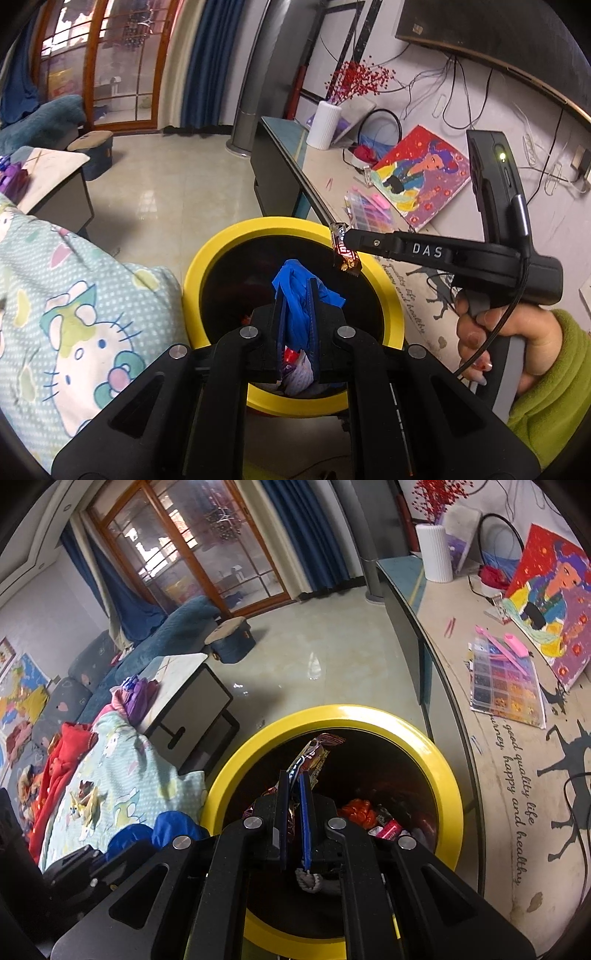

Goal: Collect trash
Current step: 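Open both grippers to drop the balloon and wrapper into the bin, then move both grippers back toward the red and yellow wrappers on the bedspread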

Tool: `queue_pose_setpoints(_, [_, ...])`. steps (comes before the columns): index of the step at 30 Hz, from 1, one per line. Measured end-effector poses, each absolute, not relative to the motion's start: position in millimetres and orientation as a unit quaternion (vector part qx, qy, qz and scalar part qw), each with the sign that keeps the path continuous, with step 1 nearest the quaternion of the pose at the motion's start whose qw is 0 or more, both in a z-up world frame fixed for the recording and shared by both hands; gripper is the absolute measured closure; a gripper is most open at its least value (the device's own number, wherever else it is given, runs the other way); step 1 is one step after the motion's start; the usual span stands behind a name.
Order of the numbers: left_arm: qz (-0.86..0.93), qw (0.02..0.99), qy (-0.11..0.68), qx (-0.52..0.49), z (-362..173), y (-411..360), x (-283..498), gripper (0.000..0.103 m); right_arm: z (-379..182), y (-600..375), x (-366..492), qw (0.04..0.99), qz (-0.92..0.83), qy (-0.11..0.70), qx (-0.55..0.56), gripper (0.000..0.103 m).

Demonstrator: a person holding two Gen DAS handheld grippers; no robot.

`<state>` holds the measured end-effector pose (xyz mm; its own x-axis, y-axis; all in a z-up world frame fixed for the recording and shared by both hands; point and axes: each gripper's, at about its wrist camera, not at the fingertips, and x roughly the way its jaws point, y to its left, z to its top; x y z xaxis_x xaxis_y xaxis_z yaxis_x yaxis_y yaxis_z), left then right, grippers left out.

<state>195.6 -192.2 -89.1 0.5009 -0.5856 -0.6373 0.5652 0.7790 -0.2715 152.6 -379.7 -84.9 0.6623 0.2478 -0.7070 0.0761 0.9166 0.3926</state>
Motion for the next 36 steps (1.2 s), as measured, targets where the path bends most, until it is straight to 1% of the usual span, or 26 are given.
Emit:
queue_pose_setpoints(2, [-0.333, 0.865, 0.376, -0.014, -91.6, -194.1, 197.3, 0.098, -87.1, -383.0, 152.7, 0.888, 0.045, 0.41, 0.203, 0.095])
queue_pose_setpoints(8, [-0.337, 0.861, 0.381, -0.022, -95.0, -198.3, 201.9, 0.098, -93.2, -390.8, 153.7, 0.881, 0.042, 0.417, 0.221, 0.094])
queue_pose_setpoints(9, [-0.337, 0.861, 0.38, -0.023, -94.7, -199.3, 202.5, 0.096, -93.8, -391.7, 153.6, 0.88, 0.041, 0.417, 0.223, 0.094])
queue_pose_setpoints(10, [-0.336, 0.862, 0.379, -0.022, -94.9, -199.5, 202.7, 0.09, -94.4, -392.9, 153.6, 0.879, 0.04, 0.418, 0.225, 0.092])
queue_pose_setpoints(11, [-0.335, 0.862, 0.379, -0.023, -95.4, -199.3, 202.8, 0.087, -94.6, -393.8, 153.6, 0.879, 0.04, 0.417, 0.228, 0.089])
queue_pose_setpoints(12, [-0.334, 0.862, 0.379, -0.026, -96.0, -198.7, 203.7, 0.08, -94.6, -394.8, 153.7, 0.879, 0.038, 0.417, 0.229, 0.087])
queue_pose_setpoints(13, [-0.333, 0.863, 0.379, -0.03, -96.5, -197.6, 204.6, 0.074, -94.0, -395.5, 153.3, 0.88, 0.035, 0.415, 0.229, 0.081])
queue_pose_setpoints(14, [-0.332, 0.863, 0.38, -0.032, -96.5, -197.8, 204.8, 0.071, -94.0, -396.4, 153.5, 0.88, 0.034, 0.414, 0.229, 0.076])
queue_pose_setpoints(16, [-0.331, 0.862, 0.382, -0.038, -97.2, -195.4, 206.2, 0.058, -93.0, -397.3, 152.4, 0.882, 0.031, 0.41, 0.231, 0.071])
queue_pose_setpoints(17, [-0.329, 0.862, 0.383, -0.042, -97.3, -193.3, 206.6, 0.054, -92.8, -397.3, 152.2, 0.882, 0.03, 0.409, 0.231, 0.07])
queue_pose_setpoints(19, [-0.325, 0.865, 0.38, -0.048, -95.2, -189.7, 205.9, 0.037, -91.5, -396.5, 152.1, 0.884, 0.029, 0.406, 0.229, 0.066])
queue_pose_setpoints(20, [-0.323, 0.867, 0.377, -0.048, -94.1, -187.8, 204.8, 0.031, -90.6, -395.6, 151.9, 0.885, 0.03, 0.404, 0.228, 0.063])
queue_pose_setpoints(22, [-0.311, 0.877, 0.364, -0.047, -88.6, -180.8, 202.2, 0.011, -87.6, -392.6, 150.9, 0.889, 0.03, 0.397, 0.227, 0.056])
queue_pose_setpoints(24, [-0.297, 0.884, 0.357, -0.05, -84.8, -172.2, 202.3, 0.011, -84.2, -388.5, 150.2, 0.893, 0.035, 0.389, 0.223, 0.052])
queue_pose_setpoints(26, [-0.279, 0.891, 0.355, -0.054, -81.8, -161.6, 203.8, 0.011, -79.8, -383.7, 149.2, 0.897, 0.034, 0.382, 0.218, 0.044])
queue_pose_setpoints(32, [-0.224, 0.913, 0.335, -0.062, -71.6, -129.6, 202.9, 0.011, -65.1, -364.2, 144.3, 0.912, 0.043, 0.357, 0.198, 0.038])
queue_pose_setpoints(36, [-0.185, 0.929, 0.315, -0.063, -60.9, -103.5, 198.8, 0.011, -49.7, -339.9, 137.4, 0.924, 0.068, 0.33, 0.18, 0.036])
